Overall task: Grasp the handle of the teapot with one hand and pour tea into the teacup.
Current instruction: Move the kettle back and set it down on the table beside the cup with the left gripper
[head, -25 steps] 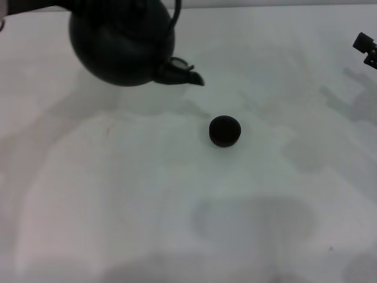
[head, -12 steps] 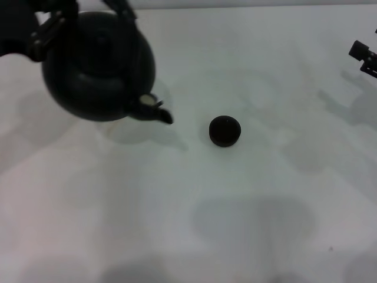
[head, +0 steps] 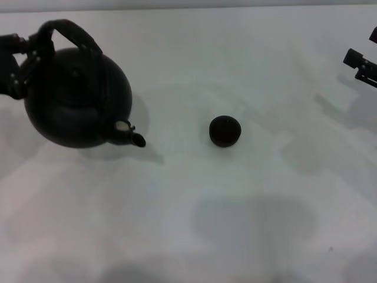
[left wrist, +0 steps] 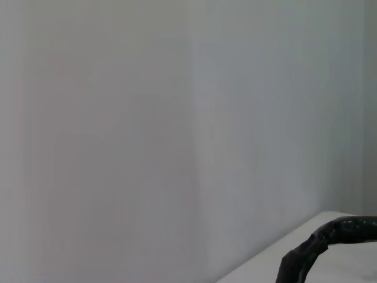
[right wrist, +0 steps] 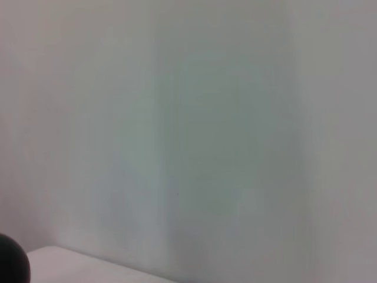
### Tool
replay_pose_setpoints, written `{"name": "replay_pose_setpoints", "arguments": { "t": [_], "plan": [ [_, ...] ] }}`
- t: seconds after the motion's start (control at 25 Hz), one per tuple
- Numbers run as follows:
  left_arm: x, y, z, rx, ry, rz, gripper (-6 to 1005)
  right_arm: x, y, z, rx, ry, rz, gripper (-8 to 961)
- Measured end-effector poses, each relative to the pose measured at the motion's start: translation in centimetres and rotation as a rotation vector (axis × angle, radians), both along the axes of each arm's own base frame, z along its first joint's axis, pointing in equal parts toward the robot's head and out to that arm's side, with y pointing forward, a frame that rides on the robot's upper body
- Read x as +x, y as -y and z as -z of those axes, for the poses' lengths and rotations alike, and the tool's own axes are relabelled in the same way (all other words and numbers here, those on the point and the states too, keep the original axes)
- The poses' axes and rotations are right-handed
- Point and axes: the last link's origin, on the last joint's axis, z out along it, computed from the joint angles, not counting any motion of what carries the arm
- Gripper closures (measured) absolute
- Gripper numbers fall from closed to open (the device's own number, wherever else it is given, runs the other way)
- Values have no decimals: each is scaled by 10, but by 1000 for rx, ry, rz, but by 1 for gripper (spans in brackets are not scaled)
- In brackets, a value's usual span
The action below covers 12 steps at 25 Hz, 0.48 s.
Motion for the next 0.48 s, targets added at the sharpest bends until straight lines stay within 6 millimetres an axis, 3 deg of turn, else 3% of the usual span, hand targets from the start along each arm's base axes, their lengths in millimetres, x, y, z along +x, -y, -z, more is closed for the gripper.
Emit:
{"name": "replay_pose_setpoints", "arguments": {
  "t": [0.48],
  "plan": [
    [-18,-8,35,5,-12,8,866,0,0,3,-10,2,3,111]
  ]
}}
